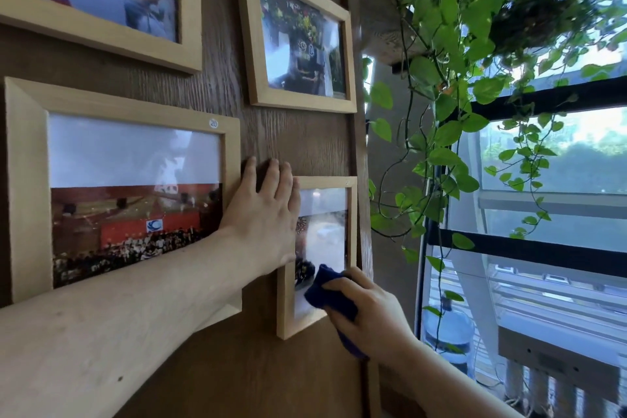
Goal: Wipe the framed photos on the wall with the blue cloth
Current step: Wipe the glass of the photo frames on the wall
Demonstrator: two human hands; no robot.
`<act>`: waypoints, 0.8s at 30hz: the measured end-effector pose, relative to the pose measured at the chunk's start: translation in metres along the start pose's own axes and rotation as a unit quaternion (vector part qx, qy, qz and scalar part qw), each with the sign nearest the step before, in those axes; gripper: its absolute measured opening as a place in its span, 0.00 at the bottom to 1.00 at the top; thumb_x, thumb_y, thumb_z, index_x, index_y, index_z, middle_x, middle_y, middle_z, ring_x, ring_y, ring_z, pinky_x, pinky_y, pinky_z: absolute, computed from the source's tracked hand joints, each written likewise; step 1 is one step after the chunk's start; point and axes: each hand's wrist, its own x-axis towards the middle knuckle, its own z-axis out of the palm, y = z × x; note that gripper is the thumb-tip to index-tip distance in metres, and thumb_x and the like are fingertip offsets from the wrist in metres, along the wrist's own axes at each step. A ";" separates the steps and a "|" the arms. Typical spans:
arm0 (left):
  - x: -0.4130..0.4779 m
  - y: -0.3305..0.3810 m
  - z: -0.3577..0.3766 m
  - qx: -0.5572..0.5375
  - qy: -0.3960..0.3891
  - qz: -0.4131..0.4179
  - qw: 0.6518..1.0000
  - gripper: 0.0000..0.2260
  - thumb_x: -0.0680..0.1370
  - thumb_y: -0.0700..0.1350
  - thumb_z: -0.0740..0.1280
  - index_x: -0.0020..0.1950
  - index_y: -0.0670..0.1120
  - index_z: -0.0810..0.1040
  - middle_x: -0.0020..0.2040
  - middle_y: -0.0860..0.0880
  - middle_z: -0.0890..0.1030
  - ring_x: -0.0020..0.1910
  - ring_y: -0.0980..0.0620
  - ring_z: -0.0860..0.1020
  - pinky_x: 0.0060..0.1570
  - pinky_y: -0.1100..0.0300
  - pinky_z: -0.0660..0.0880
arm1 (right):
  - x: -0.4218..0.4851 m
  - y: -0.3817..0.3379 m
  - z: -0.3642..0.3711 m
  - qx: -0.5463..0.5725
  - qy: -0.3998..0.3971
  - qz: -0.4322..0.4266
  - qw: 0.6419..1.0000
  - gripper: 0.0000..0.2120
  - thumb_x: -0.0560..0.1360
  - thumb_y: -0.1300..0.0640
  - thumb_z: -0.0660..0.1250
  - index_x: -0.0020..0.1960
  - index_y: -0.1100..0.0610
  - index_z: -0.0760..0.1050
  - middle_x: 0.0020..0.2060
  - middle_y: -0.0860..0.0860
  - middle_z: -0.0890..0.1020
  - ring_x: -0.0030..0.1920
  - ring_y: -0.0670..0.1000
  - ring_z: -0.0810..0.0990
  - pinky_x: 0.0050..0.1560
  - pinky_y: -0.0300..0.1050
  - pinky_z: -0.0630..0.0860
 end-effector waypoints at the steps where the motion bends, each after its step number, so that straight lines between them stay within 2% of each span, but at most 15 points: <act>1: -0.002 -0.002 -0.003 -0.005 0.007 0.012 1.000 0.46 0.74 0.68 0.53 0.75 0.36 0.42 0.77 0.32 0.45 0.75 0.33 0.46 0.71 0.32 0.45 | 0.002 -0.002 -0.007 -0.011 0.010 0.001 1.000 0.15 0.72 0.44 0.65 0.58 0.45 0.75 0.55 0.42 0.76 0.43 0.47 0.79 0.38 0.48 0.78; 4: -0.005 -0.014 -0.015 -0.013 0.047 0.055 0.997 0.41 0.76 0.65 0.52 0.75 0.37 0.43 0.77 0.34 0.46 0.75 0.34 0.46 0.71 0.33 0.46 | 0.012 -0.011 -0.032 -0.038 0.045 0.005 0.998 0.15 0.71 0.46 0.68 0.57 0.46 0.76 0.54 0.43 0.77 0.42 0.48 0.80 0.36 0.50 0.79; 9: -0.001 -0.042 -0.043 -0.044 0.128 0.097 0.986 0.32 0.79 0.58 0.50 0.75 0.38 0.49 0.77 0.35 0.53 0.75 0.35 0.52 0.71 0.36 0.53 | 0.048 -0.021 -0.078 -0.106 0.095 -0.007 0.990 0.16 0.69 0.46 0.68 0.57 0.43 0.73 0.51 0.43 0.76 0.40 0.50 0.79 0.33 0.46 0.77; 14: 0.012 -0.060 -0.078 -0.023 0.163 0.104 0.981 0.31 0.78 0.59 0.52 0.74 0.39 0.56 0.73 0.34 0.62 0.71 0.35 0.60 0.68 0.37 0.59 | 0.101 -0.026 -0.126 -0.105 0.157 -0.031 0.982 0.17 0.70 0.44 0.65 0.58 0.43 0.73 0.51 0.45 0.76 0.42 0.53 0.80 0.37 0.54 0.78; 20: 0.046 -0.107 -0.104 0.024 0.197 0.032 0.980 0.33 0.75 0.64 0.50 0.72 0.43 0.59 0.69 0.41 0.69 0.67 0.41 0.65 0.64 0.43 0.65 | 0.169 -0.032 -0.171 -0.081 0.245 -0.081 0.963 0.16 0.71 0.45 0.67 0.57 0.40 0.70 0.48 0.38 0.72 0.40 0.47 0.76 0.36 0.47 0.76; 24: 0.063 -0.138 -0.104 0.090 0.169 -0.055 0.980 0.41 0.71 0.70 0.42 0.74 0.42 0.52 0.73 0.41 0.63 0.72 0.41 0.58 0.69 0.43 0.59 | 0.224 -0.033 -0.183 -0.084 0.267 -0.125 0.952 0.15 0.71 0.45 0.68 0.57 0.42 0.71 0.50 0.43 0.75 0.40 0.50 0.77 0.35 0.47 0.76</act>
